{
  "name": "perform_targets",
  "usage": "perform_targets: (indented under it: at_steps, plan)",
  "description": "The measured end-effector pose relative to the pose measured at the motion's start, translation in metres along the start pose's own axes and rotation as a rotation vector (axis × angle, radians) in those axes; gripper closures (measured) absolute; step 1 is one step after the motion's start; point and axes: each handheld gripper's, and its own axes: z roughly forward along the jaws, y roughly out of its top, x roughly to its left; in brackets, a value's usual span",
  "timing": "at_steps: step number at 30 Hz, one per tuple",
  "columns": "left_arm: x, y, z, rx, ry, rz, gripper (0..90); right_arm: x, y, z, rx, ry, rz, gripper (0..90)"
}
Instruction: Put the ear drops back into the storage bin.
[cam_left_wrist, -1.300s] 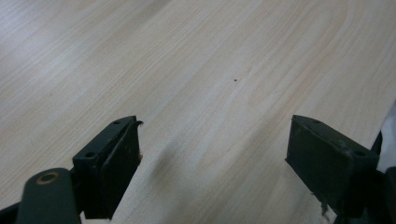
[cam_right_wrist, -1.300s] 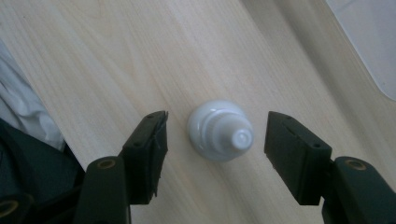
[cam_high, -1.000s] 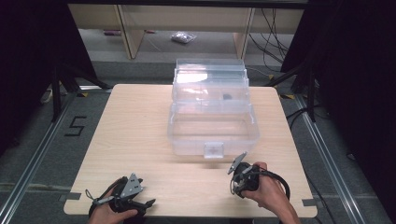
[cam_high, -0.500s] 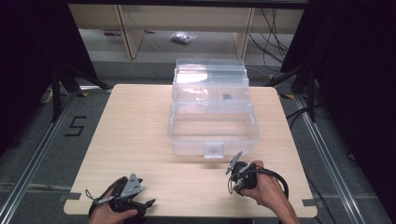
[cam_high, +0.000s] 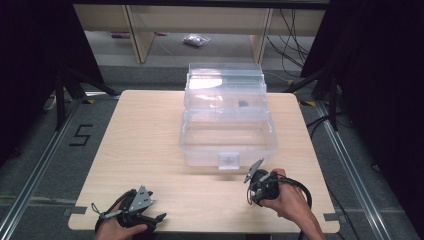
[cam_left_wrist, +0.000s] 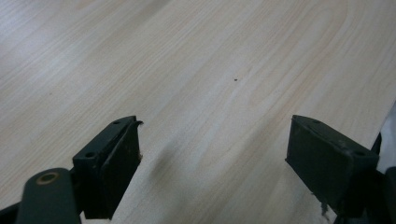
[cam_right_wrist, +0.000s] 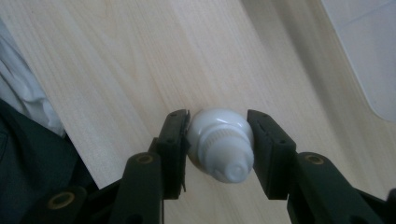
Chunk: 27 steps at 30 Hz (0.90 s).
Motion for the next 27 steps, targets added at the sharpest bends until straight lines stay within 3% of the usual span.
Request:
perform_targets:
  at_steps: [8, 15, 19, 21, 27]
  plan:
    - [0.000, 0.000, 0.000, -0.002, -0.003, 0.014, 17.0, -0.011, 0.004, -0.013, -0.026, -0.001, -0.019, 60.2]
    - [0.000, 0.000, 0.000, -0.001, -0.001, 0.016, 17.0, -0.019, 0.010, -0.021, -0.019, 0.000, 0.001, 60.2]
    - [0.000, 0.000, -0.001, -0.008, -0.002, -0.004, 17.0, -0.025, 0.014, -0.027, -0.008, -0.012, -0.004, 60.2]
    - [0.001, 0.000, 0.000, 0.001, -0.001, 0.017, 17.0, -0.029, 0.018, -0.032, -0.010, -0.008, -0.011, 60.2]
    - [0.000, 0.000, 0.000, -0.001, -0.001, 0.014, 17.0, -0.038, 0.025, -0.043, -0.022, -0.014, -0.025, 60.2]
